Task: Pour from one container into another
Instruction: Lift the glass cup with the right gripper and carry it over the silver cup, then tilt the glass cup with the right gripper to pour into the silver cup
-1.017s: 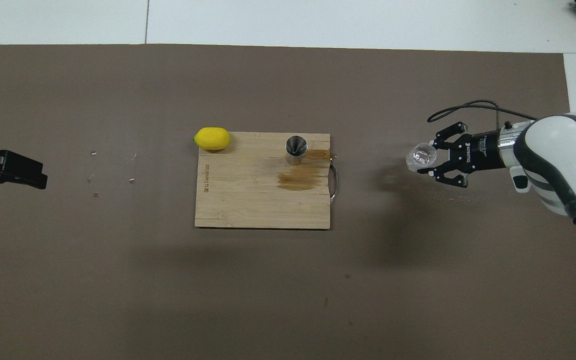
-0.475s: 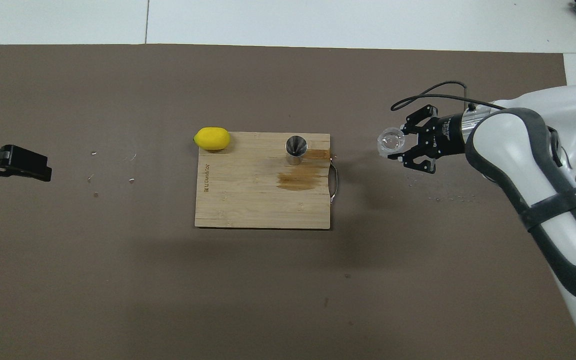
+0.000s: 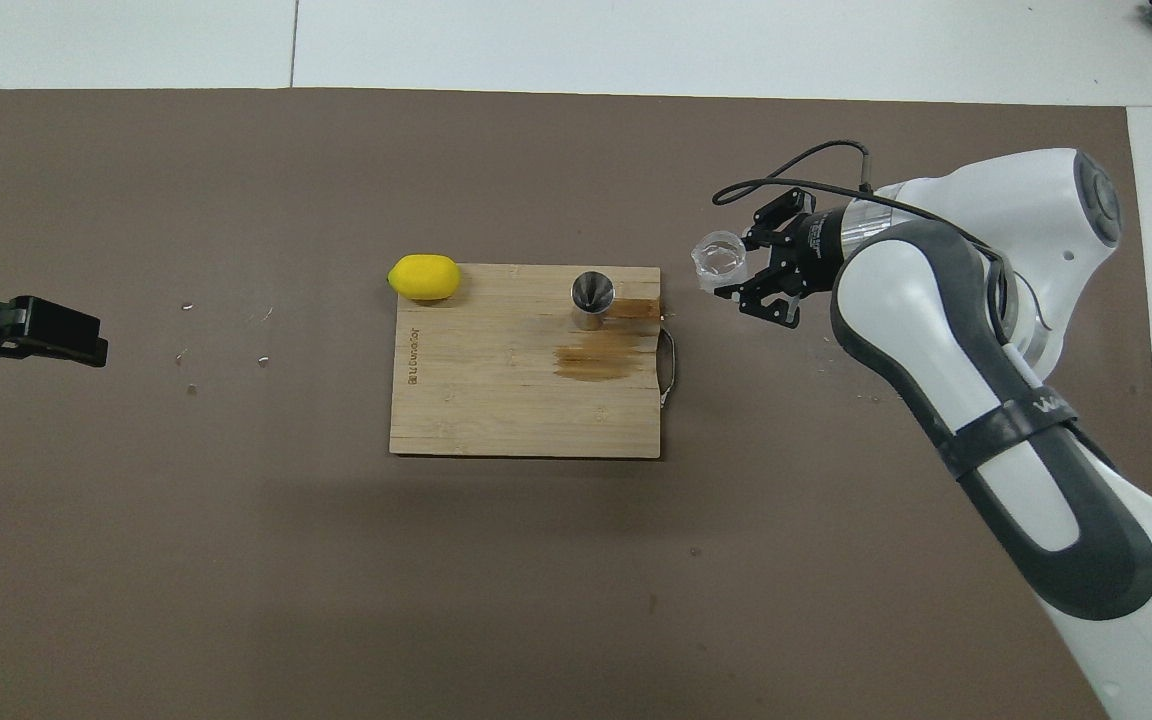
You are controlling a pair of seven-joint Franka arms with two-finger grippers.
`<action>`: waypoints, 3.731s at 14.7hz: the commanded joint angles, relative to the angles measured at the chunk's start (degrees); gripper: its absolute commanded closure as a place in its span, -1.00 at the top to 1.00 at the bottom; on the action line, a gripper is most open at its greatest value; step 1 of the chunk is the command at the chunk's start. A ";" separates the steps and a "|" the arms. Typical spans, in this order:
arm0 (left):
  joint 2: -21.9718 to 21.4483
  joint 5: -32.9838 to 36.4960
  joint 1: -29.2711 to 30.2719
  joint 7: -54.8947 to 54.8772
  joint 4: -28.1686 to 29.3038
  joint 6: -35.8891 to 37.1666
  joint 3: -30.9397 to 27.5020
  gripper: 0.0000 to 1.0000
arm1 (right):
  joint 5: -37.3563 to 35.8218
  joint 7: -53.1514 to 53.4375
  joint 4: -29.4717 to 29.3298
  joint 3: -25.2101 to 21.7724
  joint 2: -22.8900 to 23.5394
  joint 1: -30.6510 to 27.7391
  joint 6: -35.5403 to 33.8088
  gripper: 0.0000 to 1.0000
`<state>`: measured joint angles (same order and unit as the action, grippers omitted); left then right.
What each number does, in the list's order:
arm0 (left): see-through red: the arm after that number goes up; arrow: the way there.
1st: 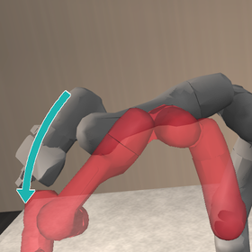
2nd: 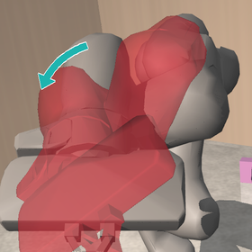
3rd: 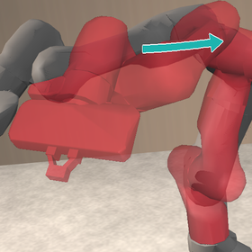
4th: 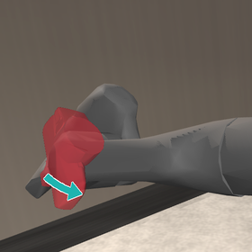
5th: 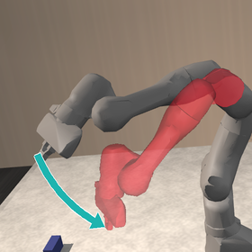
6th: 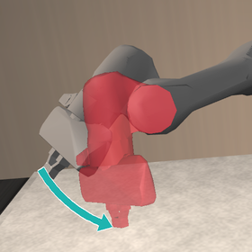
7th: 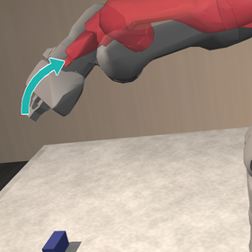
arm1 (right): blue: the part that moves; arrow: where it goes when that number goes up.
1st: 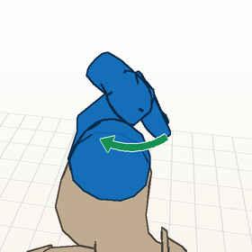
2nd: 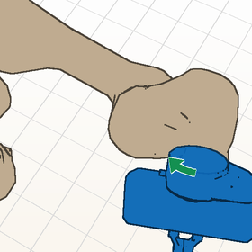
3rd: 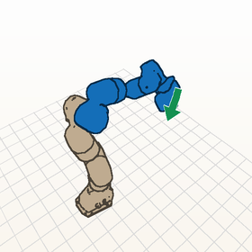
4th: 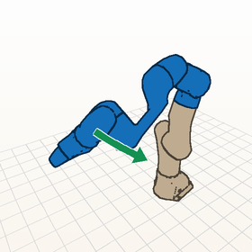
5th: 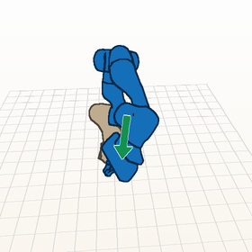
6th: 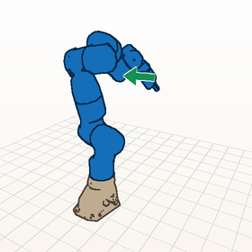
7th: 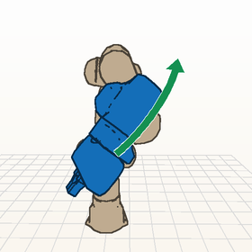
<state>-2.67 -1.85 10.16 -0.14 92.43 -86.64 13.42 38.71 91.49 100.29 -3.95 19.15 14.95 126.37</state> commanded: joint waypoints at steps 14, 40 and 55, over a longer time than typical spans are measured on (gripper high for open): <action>-1.81 0.71 0.12 -0.38 2.05 -0.81 0.03 1.00 | -13.39 9.93 -8.53 0.17 5.02 6.84 -0.07 -1.00; -1.81 0.71 0.12 -0.38 2.05 -0.81 0.03 1.00 | -31.86 10.55 -12.22 0.08 5.90 12.03 -5.26 -1.00; -1.81 0.71 0.12 -0.38 2.05 -0.81 0.03 1.00 | -36.43 10.64 -13.54 0.08 6.25 13.35 -5.87 -1.00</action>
<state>-2.74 -1.85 10.16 -0.14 92.60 -86.64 13.42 4.44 100.11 88.89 -3.94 24.19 28.26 121.72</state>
